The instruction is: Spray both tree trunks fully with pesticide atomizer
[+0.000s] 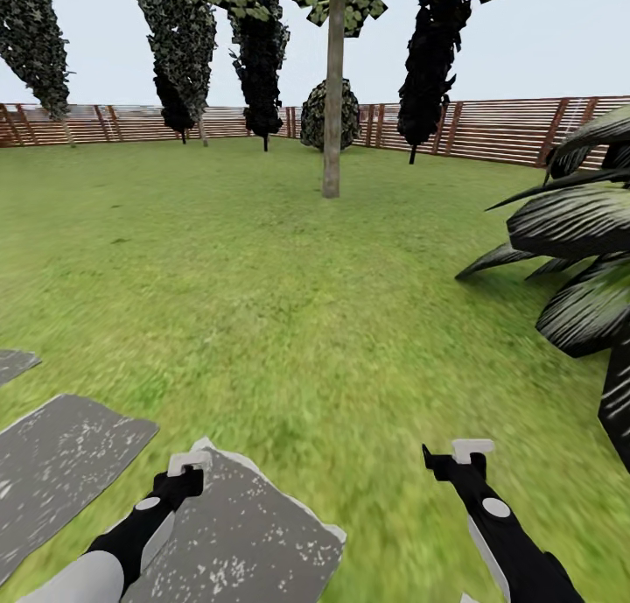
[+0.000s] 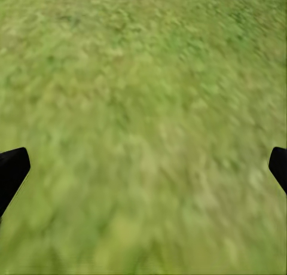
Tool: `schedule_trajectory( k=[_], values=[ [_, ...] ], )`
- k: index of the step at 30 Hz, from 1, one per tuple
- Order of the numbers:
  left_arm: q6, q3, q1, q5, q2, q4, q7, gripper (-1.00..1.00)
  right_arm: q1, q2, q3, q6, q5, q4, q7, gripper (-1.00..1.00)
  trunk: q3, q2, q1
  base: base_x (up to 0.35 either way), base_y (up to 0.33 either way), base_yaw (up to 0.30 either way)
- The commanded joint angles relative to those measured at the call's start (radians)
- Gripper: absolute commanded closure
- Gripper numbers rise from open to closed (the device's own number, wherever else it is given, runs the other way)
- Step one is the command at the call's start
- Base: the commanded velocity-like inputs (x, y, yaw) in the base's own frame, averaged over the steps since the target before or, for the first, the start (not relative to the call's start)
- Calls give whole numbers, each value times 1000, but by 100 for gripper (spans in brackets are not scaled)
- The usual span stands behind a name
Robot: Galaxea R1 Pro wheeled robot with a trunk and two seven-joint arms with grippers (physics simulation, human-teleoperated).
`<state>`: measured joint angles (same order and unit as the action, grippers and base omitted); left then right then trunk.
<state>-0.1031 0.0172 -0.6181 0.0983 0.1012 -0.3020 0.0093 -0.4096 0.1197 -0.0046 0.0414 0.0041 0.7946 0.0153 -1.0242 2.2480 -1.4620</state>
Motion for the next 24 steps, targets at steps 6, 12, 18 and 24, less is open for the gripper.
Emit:
schedule_trajectory(
  k=[6, 12, 18, 24],
  values=[
    [2, 0, 0, 0, 0, -2, 0, 100, 0, 0, 0, 0, 1, -1, 0, -100, 0, 0, 0, 337, 120, 0],
    [1, 1, 0, 0, 0, -2, 0, 100, 0, 0, 0, 0, 2, -2, 0, -100, 0, 0, 0, 335, 141, 0],
    [2, 1, 0, 0, 0, -3, 1, 100, 0, 0, 0, 0, 2, -2, 0, -100, 0, 0, 0, 335, 142, 0],
    [3, 1, 0, 0, 0, -3, 1, 100, 0, 0, 0, -1, 2, -2, 0, -100, 0, 0, 0, 335, 142, 0]
  ],
)
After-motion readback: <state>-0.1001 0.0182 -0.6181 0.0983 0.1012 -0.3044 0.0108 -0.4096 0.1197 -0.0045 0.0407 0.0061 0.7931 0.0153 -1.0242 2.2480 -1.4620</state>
